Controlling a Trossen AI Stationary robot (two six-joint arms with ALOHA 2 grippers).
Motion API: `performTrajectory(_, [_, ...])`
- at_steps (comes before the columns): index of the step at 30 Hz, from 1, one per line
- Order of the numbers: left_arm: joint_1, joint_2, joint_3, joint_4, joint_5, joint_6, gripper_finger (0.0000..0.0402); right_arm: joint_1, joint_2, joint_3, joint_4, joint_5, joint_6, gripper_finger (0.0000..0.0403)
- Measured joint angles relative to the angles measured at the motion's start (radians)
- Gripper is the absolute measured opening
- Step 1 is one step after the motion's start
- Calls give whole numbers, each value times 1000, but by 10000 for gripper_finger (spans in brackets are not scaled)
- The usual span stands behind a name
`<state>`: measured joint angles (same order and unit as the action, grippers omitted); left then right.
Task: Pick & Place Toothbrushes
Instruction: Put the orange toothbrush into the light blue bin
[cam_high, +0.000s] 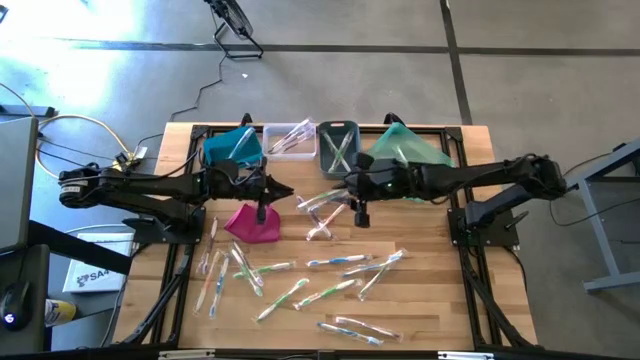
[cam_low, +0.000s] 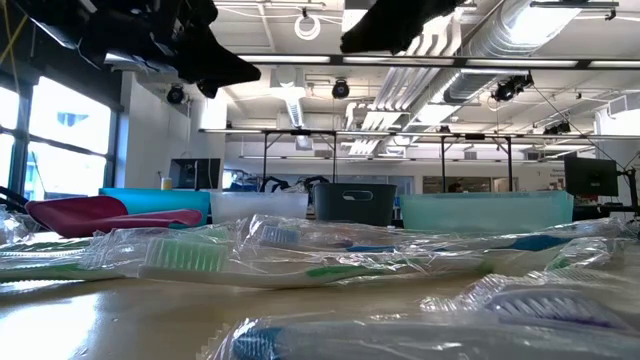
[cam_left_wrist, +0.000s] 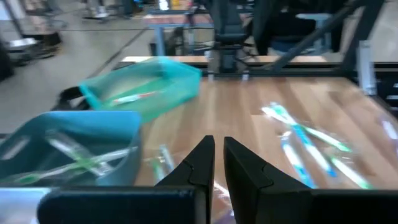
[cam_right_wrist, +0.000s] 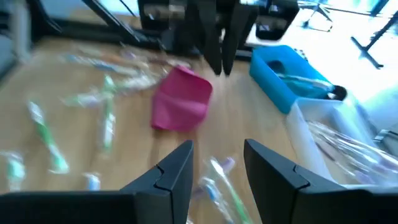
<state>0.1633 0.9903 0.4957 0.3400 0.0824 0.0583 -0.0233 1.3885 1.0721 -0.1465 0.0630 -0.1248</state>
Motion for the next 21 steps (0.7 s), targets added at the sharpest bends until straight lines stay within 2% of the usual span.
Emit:
performTrajectory(4, [0,0,0,-1,-75,14,29,-7,45,2,-8,13,-54,134])
performTrajectory(7, [0,0,0,-1,-116,16,29,-16,85,43,-78,7,-61,134])
performTrajectory(12, [0,-11,0,-12,-127,43,29,-26,173,158,-223,-2,-94,134])
performTrajectory(16, [0,-31,1,-38,-127,50,29,-43,243,214,-298,-82,-123,134])
performTrajectory(21, [0,-93,1,-111,-128,51,29,-70,303,216,-346,-160,-123,134])
